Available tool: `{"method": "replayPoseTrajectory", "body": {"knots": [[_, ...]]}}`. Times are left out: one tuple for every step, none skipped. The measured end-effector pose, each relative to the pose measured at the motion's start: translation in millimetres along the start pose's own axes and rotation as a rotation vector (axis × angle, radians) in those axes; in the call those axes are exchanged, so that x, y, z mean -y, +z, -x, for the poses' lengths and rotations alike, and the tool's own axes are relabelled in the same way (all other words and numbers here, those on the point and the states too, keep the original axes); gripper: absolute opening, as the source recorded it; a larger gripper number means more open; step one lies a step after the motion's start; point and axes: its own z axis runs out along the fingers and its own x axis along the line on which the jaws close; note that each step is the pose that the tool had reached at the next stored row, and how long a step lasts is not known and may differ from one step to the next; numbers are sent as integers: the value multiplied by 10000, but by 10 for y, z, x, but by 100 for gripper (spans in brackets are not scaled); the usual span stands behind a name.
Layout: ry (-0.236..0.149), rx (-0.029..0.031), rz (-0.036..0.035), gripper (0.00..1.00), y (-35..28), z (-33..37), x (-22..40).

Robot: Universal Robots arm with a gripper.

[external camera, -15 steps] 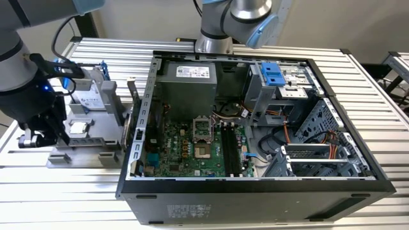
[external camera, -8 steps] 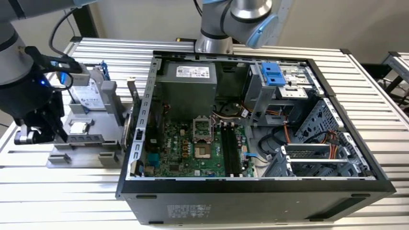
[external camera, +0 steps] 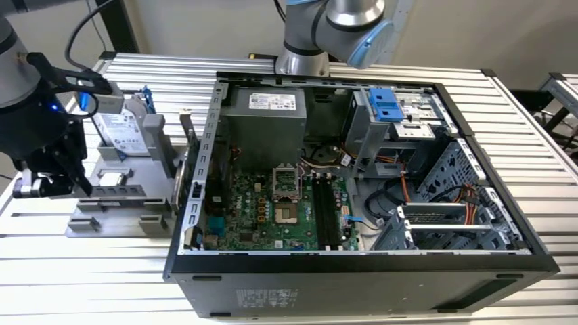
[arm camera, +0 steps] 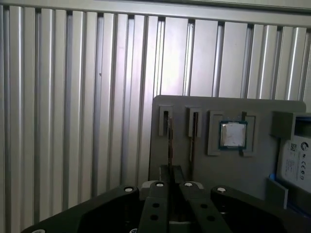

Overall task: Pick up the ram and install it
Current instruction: 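Pick up the ram and move it above insertion slot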

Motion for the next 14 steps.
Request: {"method": "replayPoseTrajectory", "body": {"knots": [[0, 0, 0, 0, -16, 0, 0], [-1, 0, 0, 0, -33, 0, 0], [0, 0, 0, 0, -50, 1, 0], [0, 0, 1, 0, -66, 1, -1], [0, 1, 0, 0, -82, 1, -1], [0, 2, 0, 0, -98, 2, -1], [-1, 2, 0, 0, -115, 2, -1], [0, 3, -1, 0, -131, 2, -1], [-1, 3, -1, 0, -146, 2, -1], [0, 3, 0, 0, -164, 3, -1], [0, 4, -1, 0, -180, 3, -1], [0, 4, 0, 0, -198, 3, -1], [0, 4, 0, 0, -217, 4, -1], [0, 5, -1, 0, -236, 4, -1]]}}
